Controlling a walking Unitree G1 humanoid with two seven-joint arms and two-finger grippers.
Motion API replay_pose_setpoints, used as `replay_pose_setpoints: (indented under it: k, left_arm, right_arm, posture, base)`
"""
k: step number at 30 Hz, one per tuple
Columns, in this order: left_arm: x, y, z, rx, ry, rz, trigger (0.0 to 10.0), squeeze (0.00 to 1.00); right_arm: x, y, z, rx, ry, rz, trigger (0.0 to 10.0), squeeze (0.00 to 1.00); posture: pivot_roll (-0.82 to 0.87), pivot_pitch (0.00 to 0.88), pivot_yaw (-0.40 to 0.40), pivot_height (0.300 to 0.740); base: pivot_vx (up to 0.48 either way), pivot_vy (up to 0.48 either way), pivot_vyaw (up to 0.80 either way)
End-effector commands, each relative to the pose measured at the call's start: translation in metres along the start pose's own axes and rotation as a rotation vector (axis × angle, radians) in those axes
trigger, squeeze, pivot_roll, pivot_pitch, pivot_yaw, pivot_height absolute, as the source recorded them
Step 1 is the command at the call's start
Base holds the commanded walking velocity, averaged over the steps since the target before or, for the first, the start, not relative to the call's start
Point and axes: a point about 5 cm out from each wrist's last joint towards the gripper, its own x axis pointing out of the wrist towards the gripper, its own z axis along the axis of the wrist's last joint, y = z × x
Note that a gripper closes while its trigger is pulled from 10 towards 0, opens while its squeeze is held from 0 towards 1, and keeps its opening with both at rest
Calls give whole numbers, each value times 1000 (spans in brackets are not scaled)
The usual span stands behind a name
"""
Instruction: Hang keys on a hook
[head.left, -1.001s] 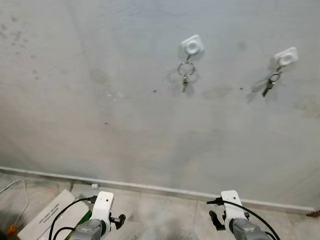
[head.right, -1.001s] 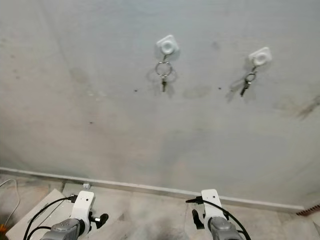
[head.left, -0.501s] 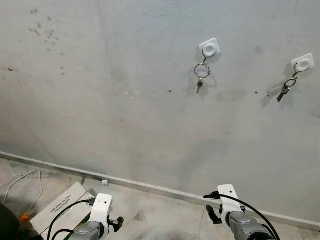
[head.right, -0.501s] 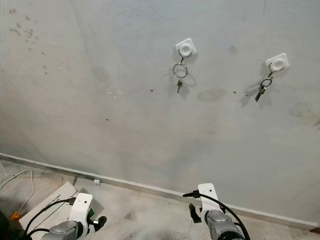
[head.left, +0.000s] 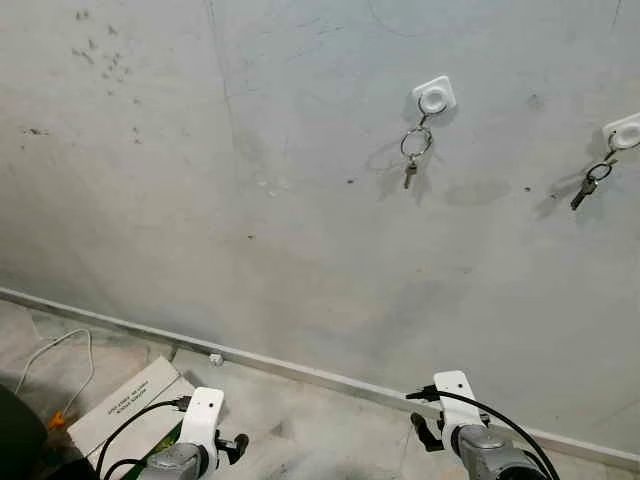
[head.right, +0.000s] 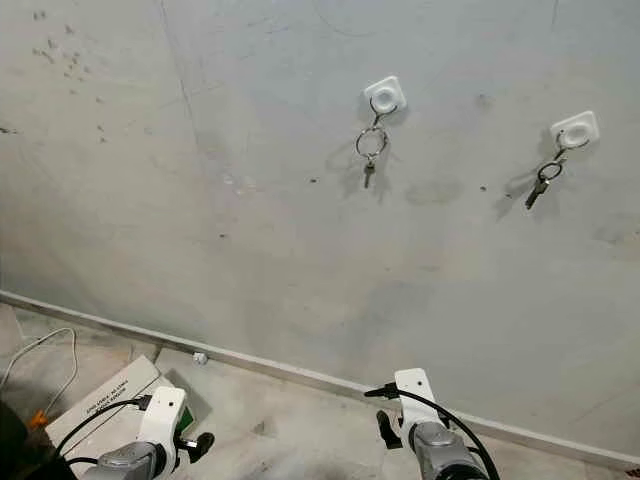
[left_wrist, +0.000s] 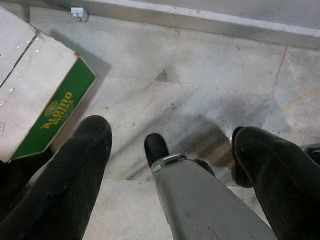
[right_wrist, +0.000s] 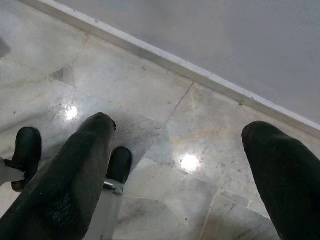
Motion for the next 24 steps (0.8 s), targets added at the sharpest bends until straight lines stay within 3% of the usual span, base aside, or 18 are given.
replay_pose_setpoints:
  k: [1, 24]
  left_arm:
    - [-1, 2, -3, -7, 17, 6, 10000, 0]
    - [-1, 5, -3, -9, 23, 14, 10000, 0]
  right_arm:
    - [0, 0, -4, -1, 12, -3, 10000, 0]
    - [0, 0, -5, -21, 17, 7, 10000, 0]
  posture:
    - [51, 52, -12, 740]
    - [53, 55, -11, 740]
  base:
    - [0, 0, 0]
    - [0, 0, 0]
